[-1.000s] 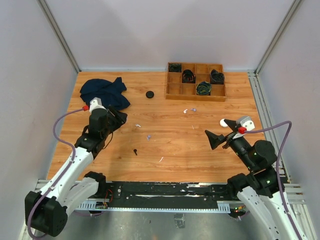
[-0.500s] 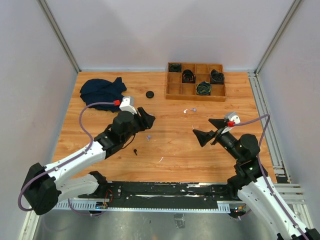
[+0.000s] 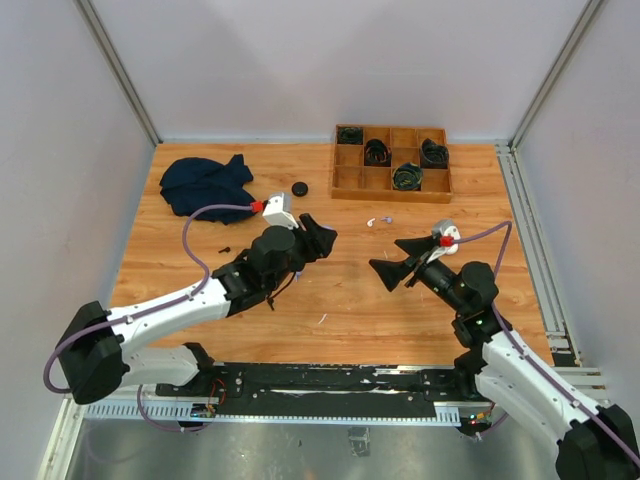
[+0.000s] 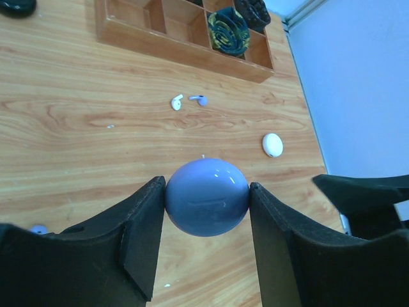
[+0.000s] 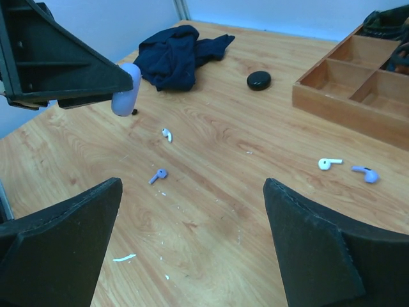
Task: Insert the wireless bluetooth earbuds into the charging case
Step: Pick up the charging case at the center of the board.
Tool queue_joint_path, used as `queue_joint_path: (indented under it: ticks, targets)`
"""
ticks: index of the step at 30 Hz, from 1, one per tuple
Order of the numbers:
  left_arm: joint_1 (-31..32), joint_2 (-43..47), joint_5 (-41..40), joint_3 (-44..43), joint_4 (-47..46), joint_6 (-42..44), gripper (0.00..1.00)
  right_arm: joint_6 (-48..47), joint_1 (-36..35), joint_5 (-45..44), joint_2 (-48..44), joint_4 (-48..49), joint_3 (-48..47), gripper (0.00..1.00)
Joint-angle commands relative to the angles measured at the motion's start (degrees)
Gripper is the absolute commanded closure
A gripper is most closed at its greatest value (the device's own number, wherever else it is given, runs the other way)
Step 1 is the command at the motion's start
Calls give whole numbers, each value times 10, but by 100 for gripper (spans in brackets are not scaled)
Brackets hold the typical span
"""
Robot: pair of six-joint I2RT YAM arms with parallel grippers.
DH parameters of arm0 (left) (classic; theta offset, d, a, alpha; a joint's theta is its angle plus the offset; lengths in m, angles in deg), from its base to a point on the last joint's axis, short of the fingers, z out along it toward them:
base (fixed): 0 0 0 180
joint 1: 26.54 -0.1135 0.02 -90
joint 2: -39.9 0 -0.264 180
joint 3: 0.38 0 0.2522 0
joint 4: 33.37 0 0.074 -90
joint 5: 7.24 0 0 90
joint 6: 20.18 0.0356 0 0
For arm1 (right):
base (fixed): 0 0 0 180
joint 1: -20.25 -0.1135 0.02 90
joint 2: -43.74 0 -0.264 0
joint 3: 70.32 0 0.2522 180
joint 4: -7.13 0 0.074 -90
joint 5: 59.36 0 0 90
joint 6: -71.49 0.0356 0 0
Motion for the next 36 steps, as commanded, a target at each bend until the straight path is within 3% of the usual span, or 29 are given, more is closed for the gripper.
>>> queue_joint_path:
  ticks: [1, 16, 36]
  targets:
    - [29, -15, -65, -28, -28, -66, 55, 19, -28, 3, 36, 131, 13, 8]
    - [95, -65, -110, -85, -34, -138, 56, 35, -86, -42, 147, 348, 32, 23]
    - [130, -100, -105, -121, -37, -135, 53, 44, -91, -58, 172, 360, 11, 44]
